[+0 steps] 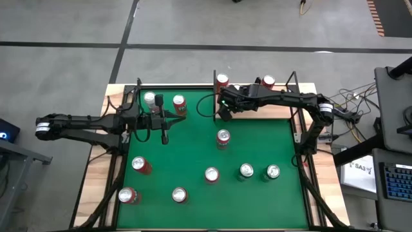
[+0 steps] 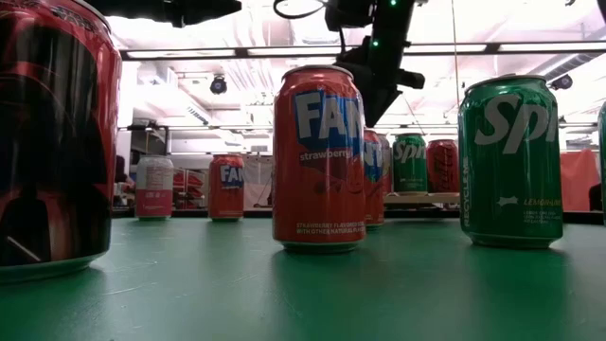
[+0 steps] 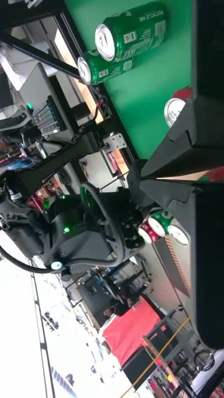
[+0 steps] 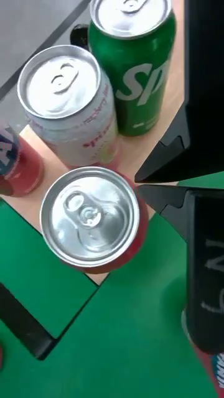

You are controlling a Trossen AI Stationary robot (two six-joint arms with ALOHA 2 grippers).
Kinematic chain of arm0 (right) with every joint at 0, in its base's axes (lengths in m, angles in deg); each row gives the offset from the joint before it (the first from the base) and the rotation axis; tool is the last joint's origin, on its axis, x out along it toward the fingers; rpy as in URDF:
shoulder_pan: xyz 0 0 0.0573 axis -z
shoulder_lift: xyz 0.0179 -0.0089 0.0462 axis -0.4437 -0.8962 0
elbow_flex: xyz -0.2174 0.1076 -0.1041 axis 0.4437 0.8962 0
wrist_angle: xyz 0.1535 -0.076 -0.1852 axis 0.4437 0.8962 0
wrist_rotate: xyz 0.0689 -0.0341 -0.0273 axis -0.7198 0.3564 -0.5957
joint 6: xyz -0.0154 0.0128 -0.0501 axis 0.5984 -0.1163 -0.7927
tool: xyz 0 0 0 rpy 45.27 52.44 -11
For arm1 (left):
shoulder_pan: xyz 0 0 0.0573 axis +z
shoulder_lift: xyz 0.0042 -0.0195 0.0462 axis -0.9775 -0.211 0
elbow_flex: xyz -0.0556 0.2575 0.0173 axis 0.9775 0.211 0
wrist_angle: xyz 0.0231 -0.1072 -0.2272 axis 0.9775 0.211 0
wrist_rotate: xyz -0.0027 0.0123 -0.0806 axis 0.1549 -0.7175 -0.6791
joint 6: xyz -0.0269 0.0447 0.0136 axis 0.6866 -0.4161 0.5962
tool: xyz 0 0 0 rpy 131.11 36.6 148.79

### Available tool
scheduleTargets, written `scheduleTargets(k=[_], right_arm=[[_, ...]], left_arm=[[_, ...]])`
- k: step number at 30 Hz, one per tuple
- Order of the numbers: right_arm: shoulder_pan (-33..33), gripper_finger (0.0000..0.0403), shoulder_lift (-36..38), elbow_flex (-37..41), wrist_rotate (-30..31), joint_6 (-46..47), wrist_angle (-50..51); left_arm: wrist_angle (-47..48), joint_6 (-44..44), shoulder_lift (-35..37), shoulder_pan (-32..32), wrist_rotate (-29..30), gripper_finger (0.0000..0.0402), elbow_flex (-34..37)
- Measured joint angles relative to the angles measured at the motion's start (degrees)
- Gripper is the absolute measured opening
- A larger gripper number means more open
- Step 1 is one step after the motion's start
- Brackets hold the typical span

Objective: Place canned beverage on shelf
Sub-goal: Put the red soda can on the shelf aligned with the other red soda can

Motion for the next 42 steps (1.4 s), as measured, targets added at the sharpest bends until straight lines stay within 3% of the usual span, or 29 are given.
scheduleTargets(k=[9, 17, 23, 30, 36, 42], right_arm=[[0.5, 0.0009, -0.3, 0.0, 1.1, -2.1, -1.1], [0.5, 0.0009, -0.8, 0.0, -3.2, -2.5, -1.8], [0.5, 0.0009, -2.2, 0.0, 0.9, -4.4, -2.9], [0.5, 0.0009, -2.1, 0.0, 1.1, -4.5, -2.7], [0.5, 0.0009, -1.5, 0.0, -7.2, -3.0, -2.7], [0.5, 0.0009, -1.8, 0.0, -8.0, -3.0, -4.6]], left_arm=[[0.0, 0.0, 0.0, 0.0, 0.0, 0.0000, 0.0], [0.0, -0.2, 0.0, 0.0, 0.0, 0.0000, 0.0], [0.0, -0.2, 0.0, 0.0, 0.0, 0.0000, 0.0], [0.0, -0.2, 0.0, 0.0, 0.0, 0.0000, 0.0], [0.0, -0.2, 0.0, 0.0, 0.0, 0.0000, 0.0], [0.0, -0.2, 0.0, 0.0, 0.0, 0.0000, 0.0]])
